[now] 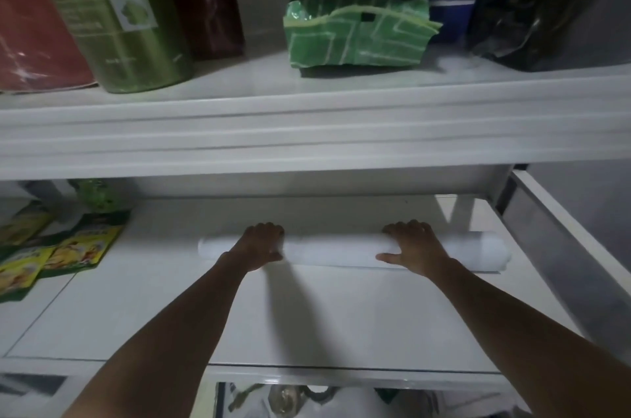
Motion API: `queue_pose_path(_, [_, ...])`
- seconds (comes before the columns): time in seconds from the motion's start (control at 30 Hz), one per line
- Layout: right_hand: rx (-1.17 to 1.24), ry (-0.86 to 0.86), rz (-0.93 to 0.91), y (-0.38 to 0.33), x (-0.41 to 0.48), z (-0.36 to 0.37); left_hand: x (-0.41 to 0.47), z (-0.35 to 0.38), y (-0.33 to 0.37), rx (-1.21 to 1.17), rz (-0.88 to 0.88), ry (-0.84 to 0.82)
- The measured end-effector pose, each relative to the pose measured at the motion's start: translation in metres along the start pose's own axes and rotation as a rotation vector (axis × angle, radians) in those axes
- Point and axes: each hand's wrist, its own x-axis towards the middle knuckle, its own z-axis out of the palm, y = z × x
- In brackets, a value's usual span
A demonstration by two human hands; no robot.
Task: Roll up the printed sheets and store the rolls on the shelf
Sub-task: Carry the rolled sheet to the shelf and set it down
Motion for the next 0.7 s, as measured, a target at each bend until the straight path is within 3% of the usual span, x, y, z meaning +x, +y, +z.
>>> queue_pose_path(0.3, [-0.027,0.104,-0.144,-0.003,0.003,0.012,0.002,0.002,0.004,0.079,0.09,0.158])
queue_pose_path(0.5, [-0.108,0.197,-0.215,0.003,0.012,0.013,0.003,-0.003,-0.002,0.101,0.072,0.131])
queue_pose_path(0.7, [-0.089,0.258,-0.174,-0.005,0.02,0.008,0.009,0.002,-0.002,0.116,0.081,0.16])
